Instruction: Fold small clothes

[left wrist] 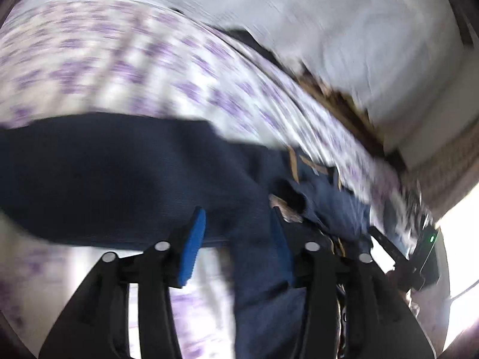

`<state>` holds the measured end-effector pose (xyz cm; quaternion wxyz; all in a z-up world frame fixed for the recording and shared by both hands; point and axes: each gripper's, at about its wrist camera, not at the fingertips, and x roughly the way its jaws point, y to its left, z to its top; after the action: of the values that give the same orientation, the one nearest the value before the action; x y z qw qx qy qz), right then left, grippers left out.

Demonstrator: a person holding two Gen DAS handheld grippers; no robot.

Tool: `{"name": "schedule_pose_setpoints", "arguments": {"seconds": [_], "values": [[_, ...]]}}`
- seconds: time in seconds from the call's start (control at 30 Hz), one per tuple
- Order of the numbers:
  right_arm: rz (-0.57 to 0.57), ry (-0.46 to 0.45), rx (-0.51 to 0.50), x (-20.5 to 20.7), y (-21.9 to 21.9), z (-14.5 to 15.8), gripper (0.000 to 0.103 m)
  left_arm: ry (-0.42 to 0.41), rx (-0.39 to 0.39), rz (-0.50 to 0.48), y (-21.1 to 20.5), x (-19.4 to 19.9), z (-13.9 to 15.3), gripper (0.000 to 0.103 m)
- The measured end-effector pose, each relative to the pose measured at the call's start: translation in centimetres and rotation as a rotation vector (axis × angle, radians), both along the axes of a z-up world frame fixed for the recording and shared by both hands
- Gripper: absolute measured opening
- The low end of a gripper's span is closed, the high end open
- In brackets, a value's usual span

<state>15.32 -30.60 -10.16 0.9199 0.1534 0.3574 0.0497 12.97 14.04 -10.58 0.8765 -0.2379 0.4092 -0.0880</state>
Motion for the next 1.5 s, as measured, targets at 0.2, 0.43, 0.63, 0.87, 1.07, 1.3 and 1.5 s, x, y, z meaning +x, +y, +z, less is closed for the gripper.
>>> {"name": "schedule_pose_setpoints", "arguments": {"seconds": [0.2,0.43,0.63,0.87,1.07,1.3,1.5], "values": [[-0.105,0.002,0.237,-0.1,-3.6,-0.6,0.039,0.030,-0.115,0.208,8.3,-3.6,-1.3,0.050],[-0.120,0.015,0.223,0.3,-3.4,-1.4,0.039,0.016,-0.233,0.309,11.0,-4.9,-1.7,0.049],[-0.134,0.019,0.250,0.3,-3.6,-1.5,0.039,0.031,-0.203,0.359,12.0,-7.0,-2.2,0.050],[-0.147,0.030,0.251,0.3,-3.6,-2.0,0.040,0.075,-0.240,0.461,14.1,-5.3,-4.1,0.051],[-0.138,0.082,0.218,0.8,-3.2,-3.0,0.045,0.065,-0.195,0.549,16.5,-3.6,-4.5,0.016],[-0.135,0.094,0.232,0.9,-3.5,-3.4,0.046,-0.020,0.026,0.517,13.8,-3.9,-1.4,0.010],[-0.160,0.067,0.247,0.5,-3.9,-3.0,0.046,-0.084,0.183,0.454,10.3,-4.2,1.4,0.010]]}}
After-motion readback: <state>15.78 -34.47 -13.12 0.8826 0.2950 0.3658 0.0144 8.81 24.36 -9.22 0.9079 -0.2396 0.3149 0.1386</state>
